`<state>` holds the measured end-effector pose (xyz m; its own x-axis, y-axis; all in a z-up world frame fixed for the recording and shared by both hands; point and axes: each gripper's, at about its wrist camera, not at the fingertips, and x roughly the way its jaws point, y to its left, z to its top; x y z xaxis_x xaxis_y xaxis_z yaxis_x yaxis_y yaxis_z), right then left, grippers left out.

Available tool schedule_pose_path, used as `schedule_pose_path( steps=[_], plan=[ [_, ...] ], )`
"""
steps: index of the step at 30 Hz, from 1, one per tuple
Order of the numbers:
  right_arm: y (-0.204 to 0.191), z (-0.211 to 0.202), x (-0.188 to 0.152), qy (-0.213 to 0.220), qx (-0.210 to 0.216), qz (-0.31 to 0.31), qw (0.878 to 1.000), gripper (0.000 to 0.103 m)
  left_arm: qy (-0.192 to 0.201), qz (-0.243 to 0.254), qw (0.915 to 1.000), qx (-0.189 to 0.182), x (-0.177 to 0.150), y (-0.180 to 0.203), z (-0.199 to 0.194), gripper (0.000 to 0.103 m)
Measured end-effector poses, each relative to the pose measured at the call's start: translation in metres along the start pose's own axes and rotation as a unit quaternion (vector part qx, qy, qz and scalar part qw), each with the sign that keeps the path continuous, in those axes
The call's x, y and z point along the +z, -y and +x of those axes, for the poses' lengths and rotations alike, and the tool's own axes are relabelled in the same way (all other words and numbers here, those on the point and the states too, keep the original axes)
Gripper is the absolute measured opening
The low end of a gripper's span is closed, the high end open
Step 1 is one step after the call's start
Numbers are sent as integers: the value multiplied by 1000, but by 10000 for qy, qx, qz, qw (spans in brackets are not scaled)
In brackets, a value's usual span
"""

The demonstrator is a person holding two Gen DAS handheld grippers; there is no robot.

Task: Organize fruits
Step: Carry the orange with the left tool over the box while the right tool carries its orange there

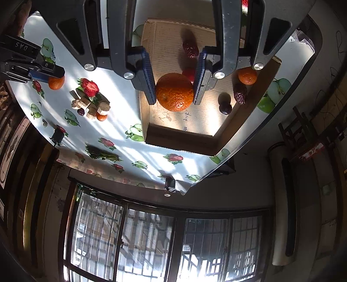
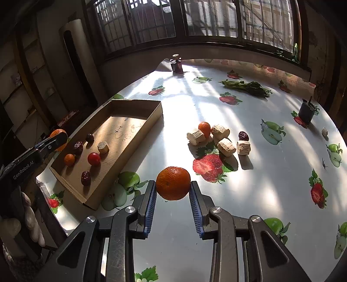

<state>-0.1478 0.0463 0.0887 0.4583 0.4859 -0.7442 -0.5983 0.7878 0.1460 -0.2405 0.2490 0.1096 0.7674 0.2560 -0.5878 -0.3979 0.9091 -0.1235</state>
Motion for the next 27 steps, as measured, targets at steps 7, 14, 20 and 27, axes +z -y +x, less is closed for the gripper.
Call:
schedule_pose_path(
  steps=[7, 14, 20, 27],
  plan=[
    [-7, -2, 1, 5, 2, -73, 10000, 33, -26, 76, 10000, 44, -2, -3, 1, 33],
    [-23, 2, 17, 13, 274, -238, 9993, 33, -91, 90, 9997, 227, 20, -31, -2, 33],
    [-55, 28, 40, -112, 594, -491, 9970, 33, -430, 265, 9975, 501, 44, -56, 28, 33],
    [-90, 82, 61, -561, 954, -543, 9924, 33, -941, 340, 9938, 480, 70, -62, 86, 33]
  ],
)
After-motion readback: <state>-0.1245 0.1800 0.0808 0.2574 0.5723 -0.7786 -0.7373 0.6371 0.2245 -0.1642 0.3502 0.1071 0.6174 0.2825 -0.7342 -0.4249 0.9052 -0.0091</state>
